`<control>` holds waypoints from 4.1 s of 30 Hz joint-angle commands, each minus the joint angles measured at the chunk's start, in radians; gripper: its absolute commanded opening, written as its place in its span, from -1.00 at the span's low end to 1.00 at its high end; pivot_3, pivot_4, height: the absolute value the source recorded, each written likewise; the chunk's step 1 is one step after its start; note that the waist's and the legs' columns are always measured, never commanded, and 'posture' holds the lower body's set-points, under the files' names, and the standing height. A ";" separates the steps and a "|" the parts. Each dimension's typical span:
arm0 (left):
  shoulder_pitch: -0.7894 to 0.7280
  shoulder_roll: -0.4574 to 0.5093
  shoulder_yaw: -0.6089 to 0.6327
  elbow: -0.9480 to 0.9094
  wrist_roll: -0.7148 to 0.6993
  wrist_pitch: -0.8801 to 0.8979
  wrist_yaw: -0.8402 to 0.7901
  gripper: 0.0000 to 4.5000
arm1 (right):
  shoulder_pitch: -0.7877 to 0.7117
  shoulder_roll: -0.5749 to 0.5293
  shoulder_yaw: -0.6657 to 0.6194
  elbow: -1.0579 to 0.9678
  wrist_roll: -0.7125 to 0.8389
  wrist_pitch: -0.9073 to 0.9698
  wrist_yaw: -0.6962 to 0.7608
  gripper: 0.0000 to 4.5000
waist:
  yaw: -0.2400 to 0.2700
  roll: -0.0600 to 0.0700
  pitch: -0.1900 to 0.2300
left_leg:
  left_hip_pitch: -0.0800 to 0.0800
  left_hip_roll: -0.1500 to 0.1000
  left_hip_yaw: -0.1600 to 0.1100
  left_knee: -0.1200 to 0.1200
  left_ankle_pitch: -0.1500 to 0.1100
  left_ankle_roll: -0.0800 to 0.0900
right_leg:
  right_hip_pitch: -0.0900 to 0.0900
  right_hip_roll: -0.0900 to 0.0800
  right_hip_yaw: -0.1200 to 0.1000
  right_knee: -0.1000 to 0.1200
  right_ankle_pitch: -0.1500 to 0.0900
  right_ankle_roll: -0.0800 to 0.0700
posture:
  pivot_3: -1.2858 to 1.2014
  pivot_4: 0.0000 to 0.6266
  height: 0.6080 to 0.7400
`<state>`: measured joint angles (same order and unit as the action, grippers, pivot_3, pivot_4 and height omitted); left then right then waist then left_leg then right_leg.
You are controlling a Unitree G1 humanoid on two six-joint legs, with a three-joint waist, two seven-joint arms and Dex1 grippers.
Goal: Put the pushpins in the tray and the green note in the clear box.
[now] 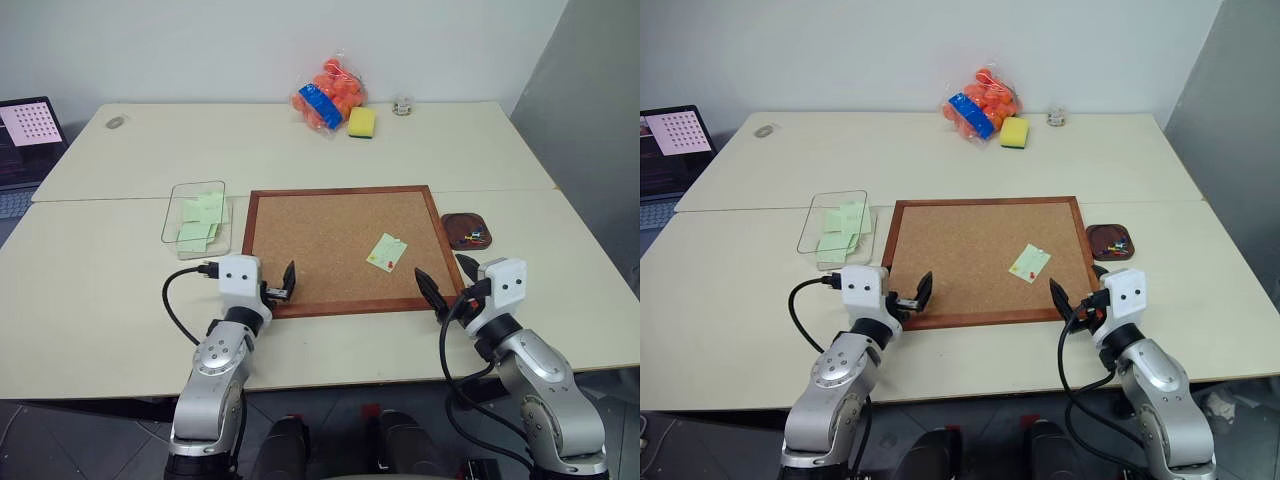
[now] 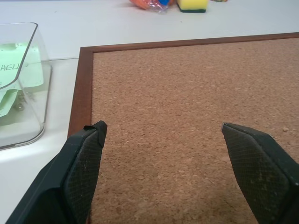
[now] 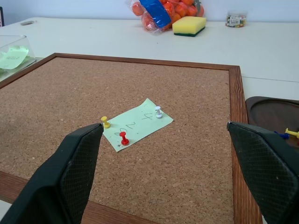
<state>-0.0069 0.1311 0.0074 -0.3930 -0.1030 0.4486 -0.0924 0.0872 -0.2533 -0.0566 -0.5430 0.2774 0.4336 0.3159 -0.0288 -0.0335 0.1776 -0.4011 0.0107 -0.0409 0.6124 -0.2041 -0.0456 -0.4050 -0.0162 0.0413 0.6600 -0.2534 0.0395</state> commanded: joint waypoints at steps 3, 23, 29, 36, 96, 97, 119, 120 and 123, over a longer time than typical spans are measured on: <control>-0.028 0.000 0.001 -0.007 0.015 -0.017 0.008 0.85 | -0.007 -0.005 -0.013 -0.022 0.013 -0.005 -0.004 1.00 | 0.000 0.000 0.000 | 0.000 0.000 0.000 0.000 0.000 0.000 | 0.000 0.000 0.000 0.000 0.000 0.000 | 0.03 -0.52 1.00; -0.154 0.045 -0.023 0.128 -0.029 -0.031 -0.121 0.85 | -0.096 -0.053 -0.002 0.058 -0.018 -0.014 0.010 1.00 | 0.000 0.000 0.000 | 0.000 -0.001 0.000 0.000 0.000 0.000 | 0.000 0.000 0.000 0.000 0.000 0.000 | 0.03 -0.52 1.00; -0.285 0.099 -0.050 0.235 -0.113 -0.031 -0.337 0.69 | -0.189 -0.070 0.006 0.129 -0.005 -0.020 0.056 1.00 | -0.001 0.000 0.000 | 0.000 0.000 0.000 0.000 0.000 0.000 | 0.000 0.001 0.000 0.000 0.000 0.000 | 0.03 -0.52 1.00; -0.383 0.227 -0.088 0.343 -0.193 -0.013 -0.629 0.18 | -0.301 -0.098 0.021 0.240 0.024 -0.041 0.170 1.00 | -0.003 0.000 0.000 | 0.000 0.001 0.000 0.000 0.000 0.000 | 0.000 0.002 0.000 0.001 0.000 0.000 | 0.03 -0.52 1.00; -0.474 0.195 -0.226 0.668 -0.037 -0.100 -0.795 -1.00 | -0.640 -0.024 0.081 1.000 -0.127 -0.351 0.255 -0.98 | -0.003 0.002 -0.002 | 0.002 0.000 0.001 0.000 0.000 0.000 | 0.001 0.001 0.001 0.002 0.002 -0.003 | 0.03 -0.52 1.00; -0.473 0.195 -0.226 0.669 -0.034 -0.102 -0.793 -1.00 | -0.638 -0.026 0.080 0.998 -0.129 -0.357 0.251 -0.98 | -0.003 0.002 -0.002 | 0.002 0.000 0.001 0.000 0.000 0.000 | 0.001 0.001 0.001 0.002 0.002 -0.003 | 0.03 -0.52 1.00; -0.482 0.181 -0.221 0.675 -0.039 -0.097 -0.783 -1.00 | -0.539 -0.007 0.026 0.687 -0.012 -0.288 0.255 -0.98 | 0.000 0.002 -0.002 | 0.001 -0.001 0.000 0.001 0.000 0.000 | 0.001 0.000 0.001 0.003 0.002 -0.003 | 0.03 -0.52 1.00; -0.482 0.181 -0.221 0.674 -0.038 -0.098 -0.782 -1.00 | -0.538 -0.005 0.019 0.681 -0.004 -0.278 0.249 -0.98 | 0.001 0.002 -0.002 | 0.001 -0.001 0.000 0.001 0.000 0.000 | 0.001 0.000 0.001 0.003 0.002 -0.003 | 0.03 -0.52 1.00; -0.478 0.183 -0.217 0.668 -0.038 -0.098 -0.778 -1.00 | -0.528 -0.004 -0.006 0.649 0.024 -0.242 0.226 -0.98 | 0.001 0.002 -0.002 | 0.001 -0.001 0.000 0.001 0.000 0.000 | 0.001 0.000 0.001 0.003 0.002 -0.003 | 0.03 -0.52 1.00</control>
<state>-0.5041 0.3224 -0.1849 0.2652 -0.1475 0.3278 -0.8651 -0.4470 -0.2578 -0.0209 0.1772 0.2617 0.1716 0.5617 -0.0275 -0.0311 0.1756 -0.3999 0.0096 -0.0406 0.6131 -0.2040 -0.0455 -0.4040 -0.0168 0.0419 0.6628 -0.2518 0.0367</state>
